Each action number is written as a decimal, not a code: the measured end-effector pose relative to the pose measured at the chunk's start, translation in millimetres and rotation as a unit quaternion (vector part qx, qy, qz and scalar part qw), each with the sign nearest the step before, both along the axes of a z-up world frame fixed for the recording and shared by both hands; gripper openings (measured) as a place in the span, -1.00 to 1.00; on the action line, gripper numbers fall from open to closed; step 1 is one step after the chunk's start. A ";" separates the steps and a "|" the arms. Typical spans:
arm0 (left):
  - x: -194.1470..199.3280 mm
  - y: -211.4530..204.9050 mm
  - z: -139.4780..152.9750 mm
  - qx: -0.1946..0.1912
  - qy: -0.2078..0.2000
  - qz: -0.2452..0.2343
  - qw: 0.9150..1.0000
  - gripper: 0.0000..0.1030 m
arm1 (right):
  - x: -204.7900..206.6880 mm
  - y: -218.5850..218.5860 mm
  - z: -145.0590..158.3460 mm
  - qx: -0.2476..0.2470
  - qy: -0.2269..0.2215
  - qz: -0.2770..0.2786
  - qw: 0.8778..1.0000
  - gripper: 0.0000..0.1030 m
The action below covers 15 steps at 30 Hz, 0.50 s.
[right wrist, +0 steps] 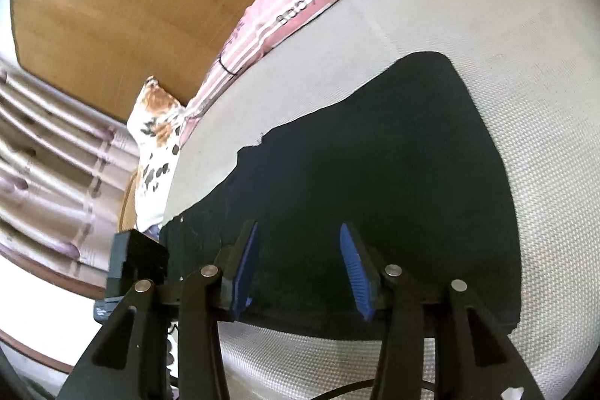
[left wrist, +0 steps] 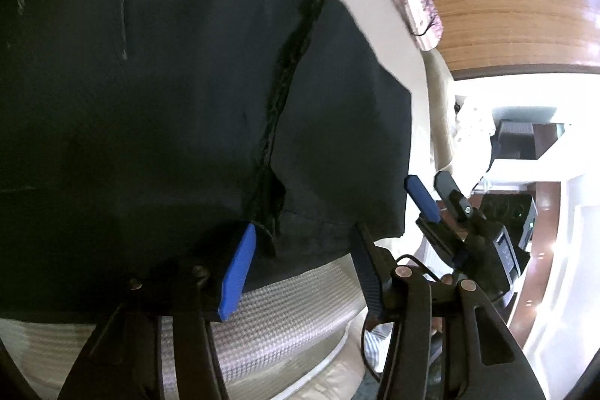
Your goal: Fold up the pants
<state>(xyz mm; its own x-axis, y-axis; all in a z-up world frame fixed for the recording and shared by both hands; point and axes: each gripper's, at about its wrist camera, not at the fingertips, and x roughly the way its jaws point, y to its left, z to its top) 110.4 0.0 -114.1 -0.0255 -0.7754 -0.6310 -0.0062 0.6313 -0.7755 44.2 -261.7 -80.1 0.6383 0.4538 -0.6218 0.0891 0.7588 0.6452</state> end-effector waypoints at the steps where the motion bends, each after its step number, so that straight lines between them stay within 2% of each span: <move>1: 0.7 -2.4 -4.3 0.003 0.009 0.002 1.000 -0.01 | 0.0 -2.6 -1.4 0.003 0.001 -0.003 1.000 -0.16; 7: 4.2 -12.2 -6.1 -0.003 0.011 0.006 1.000 -0.14 | -1.6 -14.9 -9.5 0.021 0.006 -0.015 1.000 -0.15; 9: 6.4 -19.1 -7.9 -0.004 0.012 0.000 1.000 -0.43 | -1.7 -18.4 -12.4 0.026 0.010 -0.020 0.999 -0.15; 11: 6.5 -27.3 -10.2 -0.008 0.013 -0.010 1.000 -0.54 | -2.1 -20.8 -14.5 0.031 0.014 -0.022 0.999 -0.15; 15: 6.7 -32.2 -10.0 -0.006 0.006 -0.017 1.000 -0.54 | -2.6 -24.4 -16.0 0.033 0.014 -0.026 0.999 -0.15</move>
